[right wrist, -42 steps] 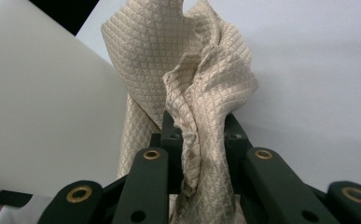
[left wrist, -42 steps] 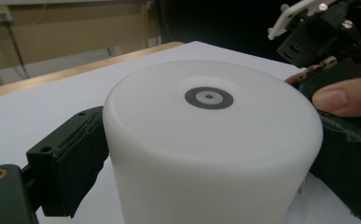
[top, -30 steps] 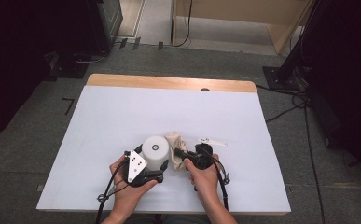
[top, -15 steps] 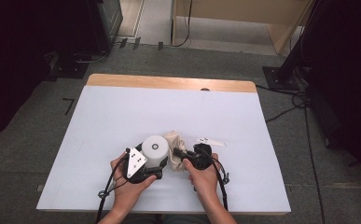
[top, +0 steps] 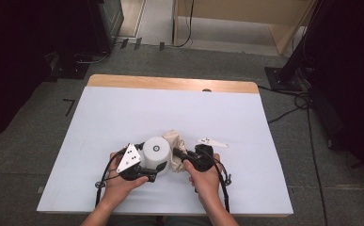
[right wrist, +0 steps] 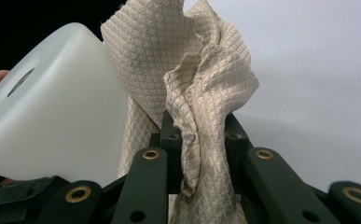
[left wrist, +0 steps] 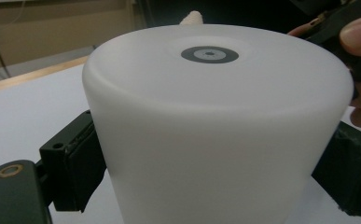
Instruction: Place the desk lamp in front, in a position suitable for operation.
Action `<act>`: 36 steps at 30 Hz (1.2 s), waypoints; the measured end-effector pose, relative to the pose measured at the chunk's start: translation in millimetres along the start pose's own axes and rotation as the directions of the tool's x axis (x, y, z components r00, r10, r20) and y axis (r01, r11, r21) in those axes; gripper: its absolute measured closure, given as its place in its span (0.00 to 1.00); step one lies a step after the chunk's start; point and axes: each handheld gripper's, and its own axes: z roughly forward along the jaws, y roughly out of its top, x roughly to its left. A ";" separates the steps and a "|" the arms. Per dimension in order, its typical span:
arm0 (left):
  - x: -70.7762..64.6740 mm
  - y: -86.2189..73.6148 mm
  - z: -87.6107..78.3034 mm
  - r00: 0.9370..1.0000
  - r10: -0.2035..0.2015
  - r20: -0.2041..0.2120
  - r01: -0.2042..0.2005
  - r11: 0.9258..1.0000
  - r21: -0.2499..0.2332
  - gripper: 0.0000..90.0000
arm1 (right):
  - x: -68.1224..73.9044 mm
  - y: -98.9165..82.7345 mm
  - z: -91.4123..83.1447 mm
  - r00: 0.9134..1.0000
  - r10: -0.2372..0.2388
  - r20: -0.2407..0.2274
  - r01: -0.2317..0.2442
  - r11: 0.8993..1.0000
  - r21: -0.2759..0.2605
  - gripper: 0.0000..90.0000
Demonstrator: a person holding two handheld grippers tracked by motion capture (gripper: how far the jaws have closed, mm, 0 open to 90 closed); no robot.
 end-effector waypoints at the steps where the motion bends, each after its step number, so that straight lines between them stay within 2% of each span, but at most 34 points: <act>1: 2.9 -0.6 -0.9 1.000 0.002 0.018 -0.002 1.000 0.000 0.10 | 0.9 0.5 -0.8 1.000 0.000 -0.001 0.000 1.000 -0.002 0.85; 5: 7.5 -3.2 -0.5 0.999 0.018 0.029 -0.018 1.000 0.017 0.10 | 5.4 2.0 -3.9 1.000 -0.006 -0.015 0.006 1.000 -0.017 0.85; 9: 9.0 -4.8 0.0 0.999 0.024 0.042 -0.025 1.000 0.013 0.10 | 15.4 5.3 -9.6 0.999 -0.022 -0.032 0.021 0.999 -0.039 0.85; 14: 8.8 -5.7 0.4 0.999 0.022 0.037 -0.023 1.000 0.009 0.10 | 30.8 9.7 -20.2 0.997 -0.060 -0.046 0.056 0.995 -0.084 0.85; 17: 8.4 -6.5 0.6 0.999 0.020 0.034 -0.021 1.000 0.004 0.10 | 34.9 10.5 -23.3 0.997 -0.068 -0.047 0.064 0.993 -0.098 0.85; 21: 8.2 -7.2 0.6 0.999 0.019 0.030 -0.019 1.000 0.000 0.10 | 32.1 7.8 -19.5 0.997 -0.063 -0.041 0.060 0.995 -0.084 0.86; 28: 8.2 -7.7 0.6 0.999 0.019 0.029 -0.019 1.000 -0.003 0.10 | 17.0 -5.4 0.8 0.999 -0.050 0.006 0.050 0.999 -0.014 0.86; 32: 8.1 -7.9 0.7 0.999 0.019 0.029 -0.019 1.000 -0.004 0.10 | 5.3 -15.1 13.8 1.000 -0.009 0.018 0.008 0.999 0.041 0.86; 36: 8.0 -7.8 0.7 0.999 0.020 0.029 -0.020 1.000 -0.004 0.10 | -2.7 -22.3 22.7 0.999 0.010 0.034 -0.013 0.997 0.082 0.86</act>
